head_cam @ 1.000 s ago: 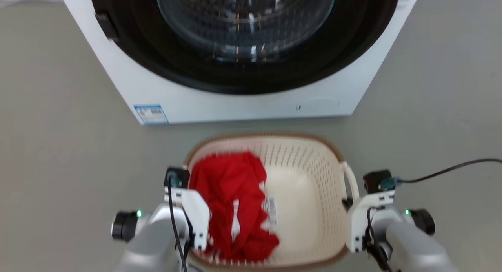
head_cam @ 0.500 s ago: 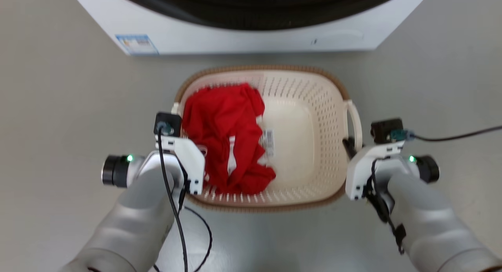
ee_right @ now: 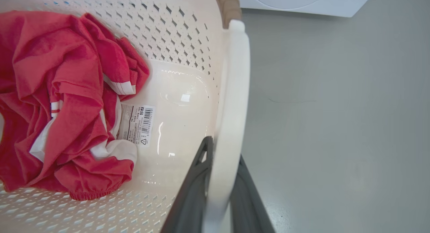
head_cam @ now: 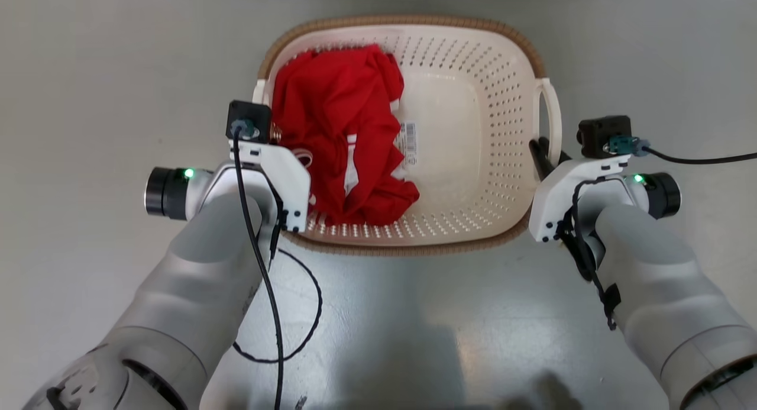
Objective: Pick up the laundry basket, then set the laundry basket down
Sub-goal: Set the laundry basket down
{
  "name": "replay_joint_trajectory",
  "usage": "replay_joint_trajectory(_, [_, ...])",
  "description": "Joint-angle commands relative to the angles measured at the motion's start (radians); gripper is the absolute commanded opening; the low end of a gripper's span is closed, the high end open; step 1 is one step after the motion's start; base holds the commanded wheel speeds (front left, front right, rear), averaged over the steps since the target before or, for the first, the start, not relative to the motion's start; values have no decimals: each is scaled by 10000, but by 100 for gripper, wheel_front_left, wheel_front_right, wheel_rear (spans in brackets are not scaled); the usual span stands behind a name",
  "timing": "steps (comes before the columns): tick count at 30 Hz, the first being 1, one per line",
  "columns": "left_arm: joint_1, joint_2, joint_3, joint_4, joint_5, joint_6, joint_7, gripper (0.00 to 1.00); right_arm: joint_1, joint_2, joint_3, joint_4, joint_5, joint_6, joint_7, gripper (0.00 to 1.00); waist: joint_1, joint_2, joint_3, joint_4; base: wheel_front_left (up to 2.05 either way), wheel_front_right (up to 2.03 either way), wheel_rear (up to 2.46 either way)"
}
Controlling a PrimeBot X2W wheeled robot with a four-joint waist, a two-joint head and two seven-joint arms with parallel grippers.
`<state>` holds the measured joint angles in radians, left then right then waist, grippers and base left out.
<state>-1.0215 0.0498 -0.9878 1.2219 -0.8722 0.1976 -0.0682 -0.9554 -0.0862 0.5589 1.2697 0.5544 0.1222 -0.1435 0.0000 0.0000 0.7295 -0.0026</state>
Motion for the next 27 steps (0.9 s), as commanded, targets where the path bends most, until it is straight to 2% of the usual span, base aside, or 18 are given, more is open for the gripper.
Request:
replay_joint_trajectory(1, [-357, 5, 40, -205, -70, 89, -242, 0, 47, 360, 222, -118, -143, 85, -268, 0, 0, 0, 329, 93, 0, 0, 0])
replay_joint_trajectory(19, [-883, 5, -77, 88, -314, 152, -941, 0, -455, 360, 11, 149, -805, 85, -864, 0, 0, 0, 1098, 96, 0, 0, 0])
replay_joint_trajectory(27, [-1132, 5, -178, 92, -439, 188, -1216, 0, -554, 360, -401, 192, -1226, 85, -1031, 0, 0, 0, 1438, 84, 0, 0, 0])
